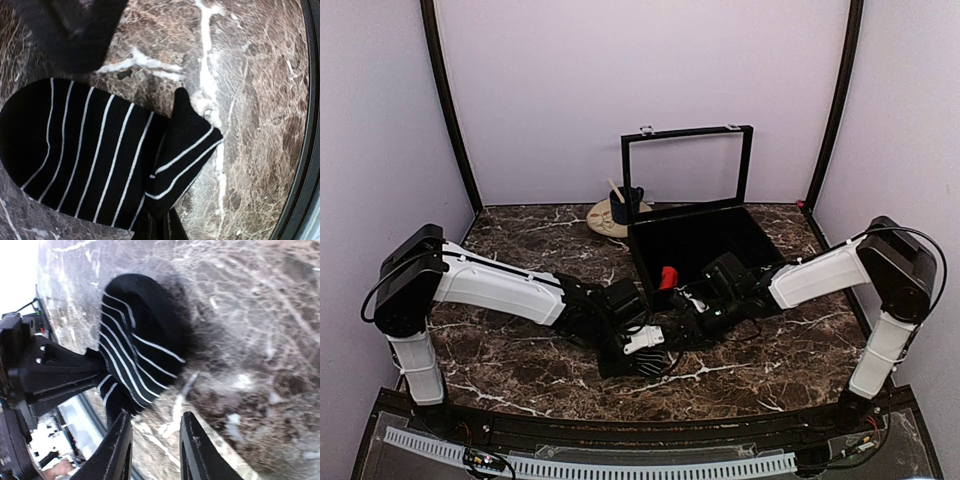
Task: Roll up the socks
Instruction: Roll the sock at the center of the board.
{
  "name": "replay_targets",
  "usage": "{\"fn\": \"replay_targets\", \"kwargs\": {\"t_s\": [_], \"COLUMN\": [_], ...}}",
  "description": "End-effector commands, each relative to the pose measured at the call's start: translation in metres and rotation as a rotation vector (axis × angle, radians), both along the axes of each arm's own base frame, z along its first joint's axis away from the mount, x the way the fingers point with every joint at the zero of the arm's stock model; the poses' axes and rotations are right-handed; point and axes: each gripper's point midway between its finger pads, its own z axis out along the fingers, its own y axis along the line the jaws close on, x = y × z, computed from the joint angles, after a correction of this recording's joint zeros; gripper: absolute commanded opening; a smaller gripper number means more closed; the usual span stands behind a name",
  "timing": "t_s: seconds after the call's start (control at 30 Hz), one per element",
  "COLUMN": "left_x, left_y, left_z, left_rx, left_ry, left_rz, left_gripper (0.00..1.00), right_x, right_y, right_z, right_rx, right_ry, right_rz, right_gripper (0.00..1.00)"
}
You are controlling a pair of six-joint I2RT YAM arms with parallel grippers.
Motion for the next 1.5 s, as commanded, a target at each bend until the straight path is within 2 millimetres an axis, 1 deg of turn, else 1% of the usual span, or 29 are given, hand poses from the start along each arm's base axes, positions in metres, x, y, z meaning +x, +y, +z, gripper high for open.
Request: {"fn": "replay_targets", "kwargs": {"t_s": [0.0,0.17,0.27,0.3,0.33,0.4,0.57,0.67,0.83,0.93,1.17,1.3,1.47], "left_x": [-0.038,-0.044,-0.049,-0.051,-0.052,-0.055,-0.059,-0.058,-0.054,-0.054,-0.054,-0.054,-0.057], "left_y": [0.053,0.049,0.048,0.048,0.048,0.049,0.053,0.056,0.066,0.069,0.074,0.078,0.081], "left_z": [-0.041,-0.038,-0.037,-0.037,-0.037,-0.038,-0.038,-0.039,-0.044,-0.046,-0.049,-0.052,-0.054], "left_rx": [0.279,0.278,0.274,0.274,0.275,0.275,0.264,0.235,0.206,0.198,0.182,0.180,0.175], "left_ry": [0.224,0.310,0.360,0.378,0.392,0.422,0.505,0.553,0.608,0.627,0.665,0.674,0.694], "left_rz": [0.118,0.210,0.257,0.270,0.283,0.308,0.381,0.443,0.518,0.535,0.555,0.560,0.555], "left_gripper": [0.00,0.00,0.00,0.00,0.00,0.00,0.00,0.00,0.00,0.00,0.00,0.00,0.00], "right_x": [0.011,0.013,0.011,0.010,0.010,0.009,0.002,-0.002,-0.009,-0.017,-0.047,-0.062,-0.080], "right_y": [-0.008,-0.018,-0.024,-0.027,-0.028,-0.032,-0.043,-0.044,-0.032,-0.020,0.012,0.025,0.037], "right_z": [0.011,0.017,0.021,0.018,0.025,0.031,0.030,0.030,0.032,0.036,0.046,0.047,0.035], "right_rx": [-0.032,-0.060,-0.060,-0.067,-0.053,-0.043,-0.064,-0.072,-0.100,-0.112,-0.178,-0.211,-0.253], "right_ry": [-0.127,-0.228,-0.278,-0.285,-0.315,-0.354,-0.422,-0.460,-0.575,-0.654,-0.883,-0.962,-1.017], "right_rz": [0.040,0.071,0.087,0.091,0.090,0.093,0.115,0.133,0.202,0.273,0.513,0.617,0.736], "right_gripper": [0.31,0.31,0.31,0.31,0.31,0.31,0.31,0.31,0.31,0.31,0.32,0.36,0.41]}}
